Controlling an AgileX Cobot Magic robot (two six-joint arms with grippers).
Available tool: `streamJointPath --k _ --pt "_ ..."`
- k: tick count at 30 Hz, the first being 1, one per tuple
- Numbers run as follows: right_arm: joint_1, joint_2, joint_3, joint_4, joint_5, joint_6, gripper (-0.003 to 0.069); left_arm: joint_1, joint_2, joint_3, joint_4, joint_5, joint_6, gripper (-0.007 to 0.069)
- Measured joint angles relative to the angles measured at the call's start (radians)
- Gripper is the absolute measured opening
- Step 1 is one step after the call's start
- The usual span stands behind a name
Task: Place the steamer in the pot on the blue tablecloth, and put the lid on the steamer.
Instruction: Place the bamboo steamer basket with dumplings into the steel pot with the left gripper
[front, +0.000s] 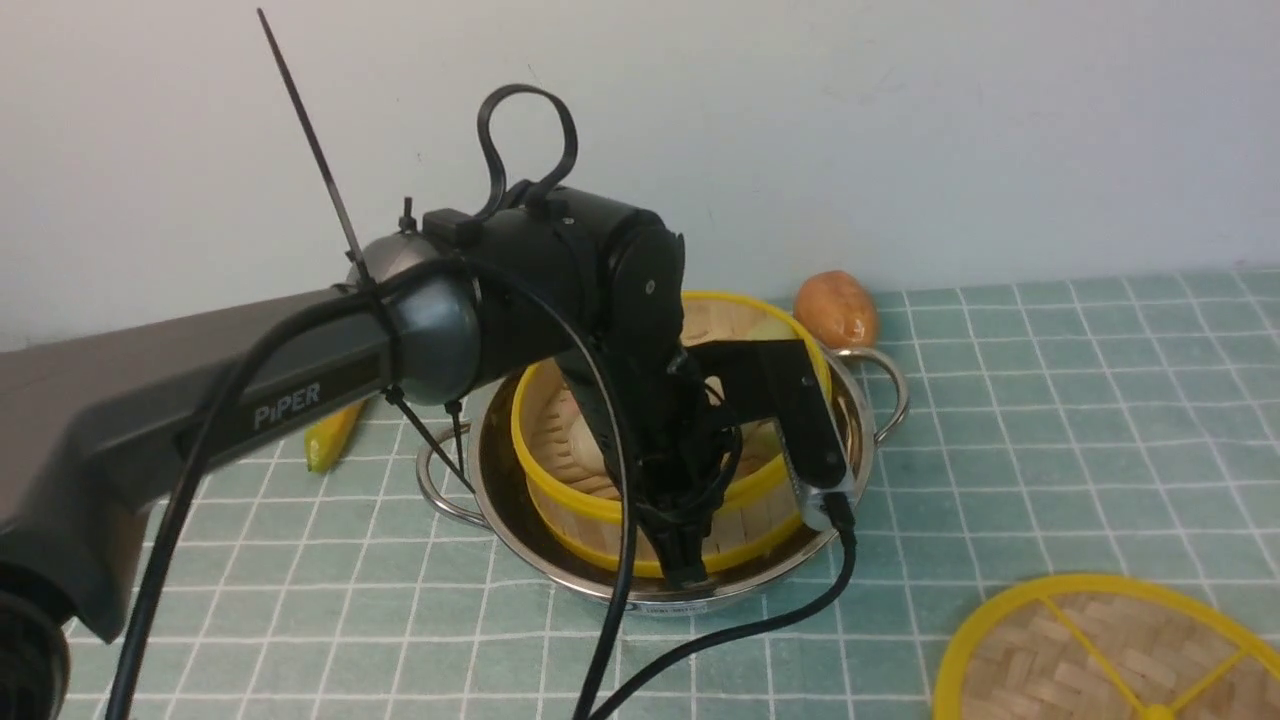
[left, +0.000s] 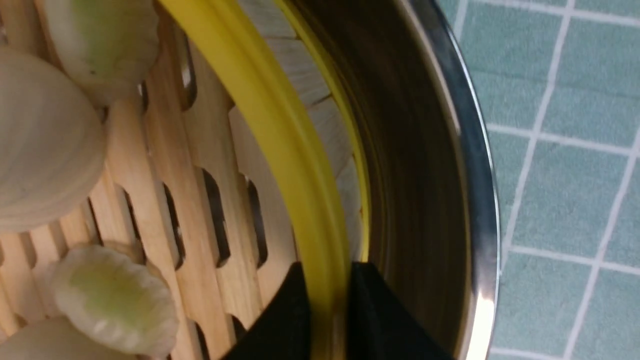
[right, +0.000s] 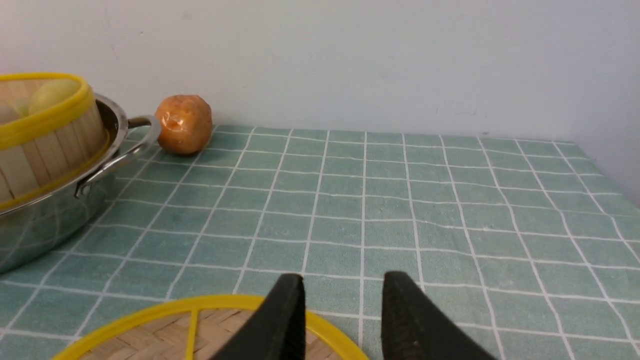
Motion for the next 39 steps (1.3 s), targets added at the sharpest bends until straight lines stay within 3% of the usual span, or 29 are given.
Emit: streamJointPath --k 17,20,31,37,39 --pt "0.000 0.000 0.000 0.000 0.000 0.000 0.0243 0.000 0.009 0.000 -0.003 0.024 -0.004 0.0088" --pt "0.000 0.000 0.000 0.000 0.000 0.000 0.0243 -0.001 0.009 0.000 -0.003 0.022 -0.005 0.0116" --pt "0.000 0.000 0.000 -0.001 0.000 0.000 0.0243 -0.001 0.000 -0.005 0.012 0.021 -0.071 0.0387" --pt "0.000 0.000 0.000 -0.001 0.000 0.000 0.0243 -0.001 -0.050 -0.008 0.077 0.055 -0.129 0.0407" --pt "0.000 0.000 0.000 -0.001 0.000 0.000 0.0243 -0.001 -0.112 -0.012 0.143 0.067 -0.181 0.0383"
